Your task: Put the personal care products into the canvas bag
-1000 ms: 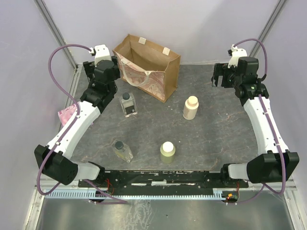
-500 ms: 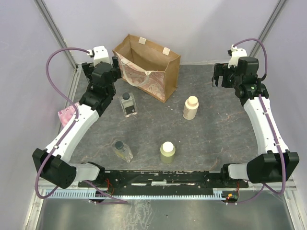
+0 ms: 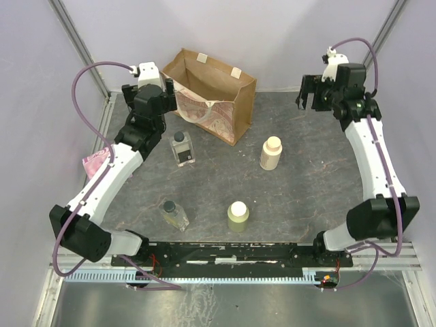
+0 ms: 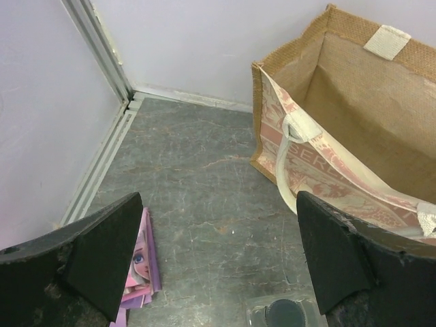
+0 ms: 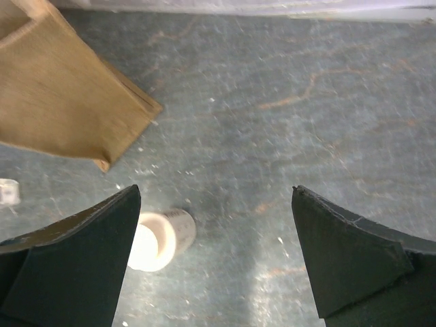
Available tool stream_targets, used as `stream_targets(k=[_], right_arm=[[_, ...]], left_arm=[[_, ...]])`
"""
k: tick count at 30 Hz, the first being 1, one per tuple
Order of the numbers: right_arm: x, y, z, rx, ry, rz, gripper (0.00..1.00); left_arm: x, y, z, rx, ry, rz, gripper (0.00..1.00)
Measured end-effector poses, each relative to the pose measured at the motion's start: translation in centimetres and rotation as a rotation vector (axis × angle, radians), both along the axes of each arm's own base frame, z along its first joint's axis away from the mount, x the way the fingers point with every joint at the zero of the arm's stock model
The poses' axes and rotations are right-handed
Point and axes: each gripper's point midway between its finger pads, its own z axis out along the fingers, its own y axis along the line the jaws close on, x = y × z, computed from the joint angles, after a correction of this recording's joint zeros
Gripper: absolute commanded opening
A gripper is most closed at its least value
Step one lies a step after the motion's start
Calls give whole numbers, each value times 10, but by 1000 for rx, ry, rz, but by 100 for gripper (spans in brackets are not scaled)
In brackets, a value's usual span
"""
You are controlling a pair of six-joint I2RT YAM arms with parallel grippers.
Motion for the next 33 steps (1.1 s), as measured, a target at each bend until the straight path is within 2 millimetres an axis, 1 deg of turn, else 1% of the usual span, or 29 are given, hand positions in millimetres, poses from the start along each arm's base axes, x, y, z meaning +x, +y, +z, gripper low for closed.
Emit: stream_targets(k=[2,4,11,16,21,24,28,30,33], right_arm=[[13,9,6,33,5,16,100],[26,22,8,69,12,39,100],[53,74,2,195,54,97,100],[71,109,2,328,50,96,100],[92,143,2,448,43,76,100],[104,165,-4,494,54,62,100],[120,193,-19,517,75,49,99],[127,205,-26,521,83,46,96],[134,218,-40,506,102,38,78]], left_arm=[[3,-2,-3,3,7,-2,100],[6,-4,-7,6,18,-10,100],[14,-11,-23,17,56,-30,100],[18,-14,-29,21,71,-38,100],[26,-18,-37,27,89,-44,100],[30,-20,-42,32,99,-44,100],[31,-20,-44,37,104,-45,100],[31,-20,-43,36,99,-44,100],[31,-20,-43,37,97,-43,100]])
